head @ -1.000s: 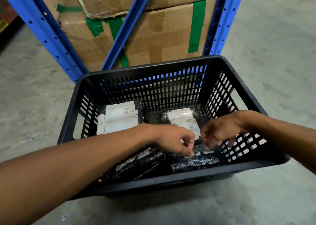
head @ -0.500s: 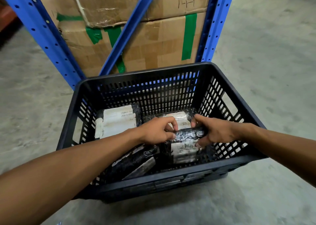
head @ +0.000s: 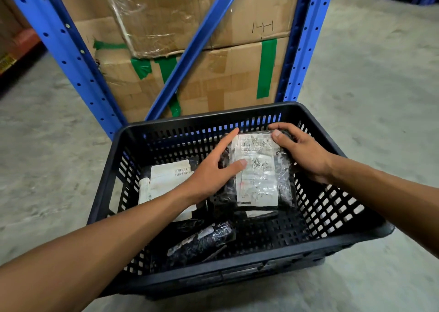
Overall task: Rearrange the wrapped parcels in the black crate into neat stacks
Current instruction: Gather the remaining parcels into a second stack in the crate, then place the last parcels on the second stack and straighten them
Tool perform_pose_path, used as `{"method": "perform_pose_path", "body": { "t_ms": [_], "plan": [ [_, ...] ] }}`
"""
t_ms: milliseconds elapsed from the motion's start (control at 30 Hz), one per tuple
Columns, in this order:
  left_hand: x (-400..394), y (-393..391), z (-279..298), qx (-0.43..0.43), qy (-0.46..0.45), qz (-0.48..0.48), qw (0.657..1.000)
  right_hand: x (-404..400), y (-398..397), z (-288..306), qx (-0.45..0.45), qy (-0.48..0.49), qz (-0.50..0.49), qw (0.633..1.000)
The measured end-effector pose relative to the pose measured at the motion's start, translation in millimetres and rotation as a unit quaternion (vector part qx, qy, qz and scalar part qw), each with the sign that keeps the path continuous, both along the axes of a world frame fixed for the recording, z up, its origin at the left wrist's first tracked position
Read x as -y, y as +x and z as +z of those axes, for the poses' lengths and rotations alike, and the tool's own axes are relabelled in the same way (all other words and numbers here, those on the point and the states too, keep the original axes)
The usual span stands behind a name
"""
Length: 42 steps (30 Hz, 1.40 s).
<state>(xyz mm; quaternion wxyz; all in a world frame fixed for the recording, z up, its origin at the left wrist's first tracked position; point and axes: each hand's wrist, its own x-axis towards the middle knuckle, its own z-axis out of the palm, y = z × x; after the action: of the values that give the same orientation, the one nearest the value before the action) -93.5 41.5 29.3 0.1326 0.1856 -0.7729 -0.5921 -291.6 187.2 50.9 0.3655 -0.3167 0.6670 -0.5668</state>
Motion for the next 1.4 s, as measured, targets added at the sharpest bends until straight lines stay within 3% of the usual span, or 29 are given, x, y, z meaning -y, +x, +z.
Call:
{"method": "perform_pose_path", "body": {
  "t_ms": [167, 333, 433, 533, 800, 1000, 1067, 1133, 1233, 1333, 1400],
  "plan": [
    [-7.3, -5.8, -12.9, 0.007, 0.036, 0.066, 0.997, 10.0, 6.4, -9.4, -0.016, 0.045, -0.041, 0.998],
    [-13.0, -21.1, -28.2, 0.048, 0.091, 0.154, 0.983, 10.5, 17.5, -20.8, 0.028, 0.169, 0.023, 0.985],
    [-10.4, -33.3, -38.8, 0.097, 0.129, 0.14, 0.977, 10.9, 16.7, -27.2, 0.054, 0.198, 0.031, 0.978],
    [-11.9, -43.9, -51.1, 0.137, 0.132, 0.118, 0.975, 8.6, 18.0, -40.2, 0.025, 0.226, 0.04, 0.973],
    [-9.7, -61.2, -77.1, 0.17, 0.118, 0.133, 0.969, 15.2, 12.5, -65.7, 0.009, 0.276, 0.098, 0.956],
    [-18.9, -63.3, -77.8, 0.197, 0.099, 0.156, 0.963, 21.7, 6.7, -80.8, -0.054, 0.3, 0.134, 0.943],
    [-21.3, -63.6, -70.3, 0.229, 0.079, 0.151, 0.958, 22.0, 4.3, -82.3, -0.091, 0.316, 0.138, 0.934],
    [-23.4, -62.2, -56.0, 0.272, 0.041, 0.121, 0.954, 23.8, 2.5, -78.6, -0.199, 0.341, 0.115, 0.912],
    [-23.9, -48.4, -17.5, 0.259, -0.092, 0.049, 0.96, 24.8, 8.0, -59.8, -0.344, 0.251, 0.073, 0.902],
    [-15.2, -12.2, 25.9, 0.139, -0.209, -0.001, 0.968, 21.5, 26.4, -34.3, -0.318, 0.138, 0.169, 0.923],
    [-1.9, 17.2, 47.2, 0.159, -0.245, -0.102, 0.951, 19.1, 48.3, -22.0, -0.274, 0.127, 0.278, 0.912]
  ]
}}
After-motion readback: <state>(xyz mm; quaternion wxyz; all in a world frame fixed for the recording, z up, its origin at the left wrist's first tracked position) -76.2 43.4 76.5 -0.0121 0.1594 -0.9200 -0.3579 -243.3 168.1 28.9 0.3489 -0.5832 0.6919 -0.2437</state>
